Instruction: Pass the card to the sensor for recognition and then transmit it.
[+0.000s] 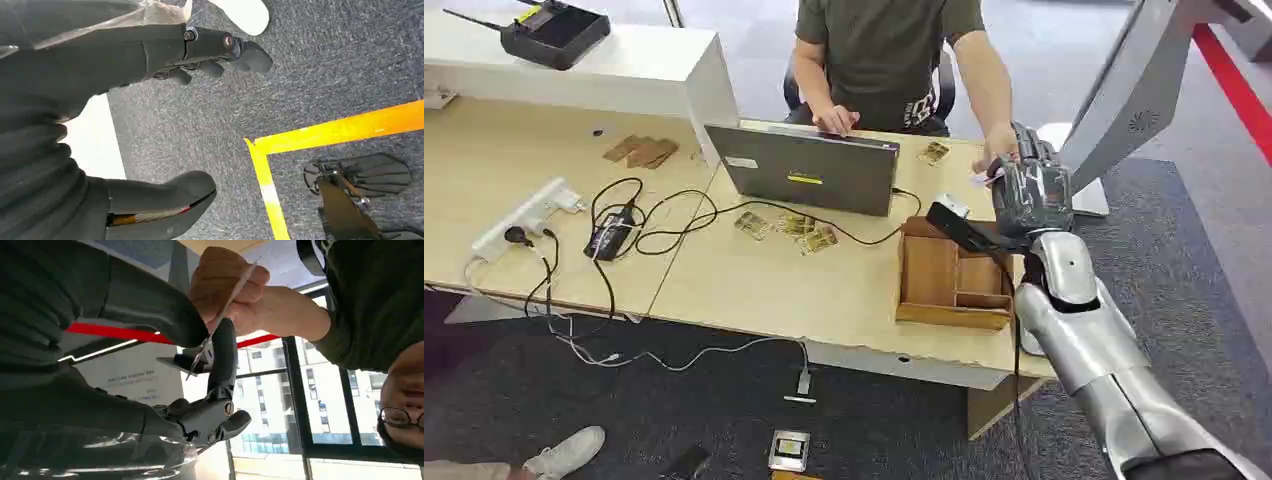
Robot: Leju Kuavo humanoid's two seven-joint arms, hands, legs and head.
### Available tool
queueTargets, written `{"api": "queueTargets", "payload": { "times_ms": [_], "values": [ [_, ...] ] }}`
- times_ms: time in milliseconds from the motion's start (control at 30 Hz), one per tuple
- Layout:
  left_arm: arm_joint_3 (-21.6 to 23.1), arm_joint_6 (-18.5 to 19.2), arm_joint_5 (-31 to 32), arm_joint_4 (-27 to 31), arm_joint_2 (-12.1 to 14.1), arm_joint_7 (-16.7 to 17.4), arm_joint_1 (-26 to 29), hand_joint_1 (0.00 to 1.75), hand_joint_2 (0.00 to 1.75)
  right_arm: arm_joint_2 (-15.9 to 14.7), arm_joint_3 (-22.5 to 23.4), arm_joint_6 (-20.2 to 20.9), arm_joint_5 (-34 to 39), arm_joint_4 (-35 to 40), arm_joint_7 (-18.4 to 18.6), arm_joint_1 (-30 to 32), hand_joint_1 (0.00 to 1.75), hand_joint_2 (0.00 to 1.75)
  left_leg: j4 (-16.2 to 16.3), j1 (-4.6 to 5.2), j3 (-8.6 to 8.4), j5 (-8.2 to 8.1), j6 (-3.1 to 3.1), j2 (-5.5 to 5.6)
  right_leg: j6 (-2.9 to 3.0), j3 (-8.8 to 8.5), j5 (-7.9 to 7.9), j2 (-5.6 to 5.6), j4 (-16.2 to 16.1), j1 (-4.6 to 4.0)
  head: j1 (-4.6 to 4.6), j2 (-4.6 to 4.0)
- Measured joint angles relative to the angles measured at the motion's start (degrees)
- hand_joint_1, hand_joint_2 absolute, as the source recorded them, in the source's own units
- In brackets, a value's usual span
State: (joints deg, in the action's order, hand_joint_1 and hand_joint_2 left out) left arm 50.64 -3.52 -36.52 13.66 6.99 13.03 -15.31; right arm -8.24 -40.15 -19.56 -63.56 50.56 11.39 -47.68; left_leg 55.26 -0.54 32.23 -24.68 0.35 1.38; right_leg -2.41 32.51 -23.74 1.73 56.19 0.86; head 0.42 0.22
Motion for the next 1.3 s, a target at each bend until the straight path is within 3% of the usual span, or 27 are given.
{"api": "queueTargets", "payload": {
  "times_ms": [333, 600, 667, 800, 867, 1000, 1133, 1300],
  "values": [
    [0.0, 0.0, 0.1, 0.0, 0.1, 0.0, 0.0, 0.00, 1.75, -0.9, -0.5, 0.0, 3.9, 1.6, 0.1, 0.8, 1.75, 1.75, 0.0, 0.00, -0.01, 0.00, 0.00, -0.01, 0.00, 0.00, 0.00, 0.00, 0.0, 0.00, -0.02, 0.00],
    [0.0, 0.1, 0.2, 0.0, 0.1, 0.0, 0.1, 0.00, 1.75, -3.2, 1.5, -4.9, 9.1, 5.2, -0.1, 3.9, 1.75, 1.75, 0.0, 0.00, -0.02, -0.01, 0.00, -0.01, 0.00, 0.00, 0.00, 0.00, 0.0, 0.01, 0.00, 0.00],
    [0.0, 0.1, 0.1, 0.0, 0.1, 0.0, 0.1, 0.00, 1.75, -4.2, 2.5, -5.3, 10.4, 7.2, 0.8, 5.4, 1.75, 1.75, 0.0, 0.00, -0.02, -0.01, 0.00, -0.01, 0.00, 0.00, 0.00, 0.00, 0.0, 0.01, 0.00, 0.00],
    [0.0, -0.3, -0.1, 0.0, 0.3, 0.0, 0.5, 0.00, 1.75, -6.9, 5.7, -5.4, 13.4, 13.0, 6.8, 10.1, 1.75, 1.75, 0.0, 0.00, -0.02, -0.03, 0.00, 0.00, -0.01, 0.00, -0.02, 0.00, 0.0, 0.01, 0.00, 0.00],
    [0.0, -0.4, -0.1, 0.0, 0.4, 0.1, 0.6, 0.00, 1.75, -8.0, 6.9, -4.0, 14.0, 15.3, 9.5, 12.1, 1.75, 1.75, 0.0, 0.00, -0.03, -0.06, -0.03, -0.01, 0.00, 0.01, -0.03, 0.00, 0.0, 0.01, -0.02, 0.00],
    [0.0, -0.6, -0.3, 0.0, 0.5, 0.4, 0.6, 0.00, 1.75, -10.7, 9.0, 4.6, 16.4, 19.8, 17.4, 16.3, 1.75, 1.75, 0.0, 0.00, -0.04, -0.08, -0.02, -0.01, 0.01, -0.02, -0.05, 0.00, -0.1, 0.01, 0.00, 0.00],
    [0.0, -0.7, -0.5, 0.0, 0.7, 0.7, 0.6, 0.00, 1.75, -12.6, 10.4, 8.5, 17.7, 23.8, 20.3, 20.1, 1.75, 1.75, 0.0, 0.01, -0.04, -0.09, -0.03, 0.00, 0.02, -0.01, -0.06, 0.01, 0.0, 0.00, -0.02, 0.00],
    [-0.1, -0.7, -1.0, 0.0, 1.1, 0.5, 0.6, 0.00, 1.75, -13.5, 11.0, 14.8, 20.2, 27.8, 21.1, 23.1, 1.75, 1.75, 0.0, 0.00, -0.04, -0.11, -0.06, -0.03, 0.04, -0.01, -0.07, 0.01, 0.0, -0.06, 0.00, 0.00]
  ]
}}
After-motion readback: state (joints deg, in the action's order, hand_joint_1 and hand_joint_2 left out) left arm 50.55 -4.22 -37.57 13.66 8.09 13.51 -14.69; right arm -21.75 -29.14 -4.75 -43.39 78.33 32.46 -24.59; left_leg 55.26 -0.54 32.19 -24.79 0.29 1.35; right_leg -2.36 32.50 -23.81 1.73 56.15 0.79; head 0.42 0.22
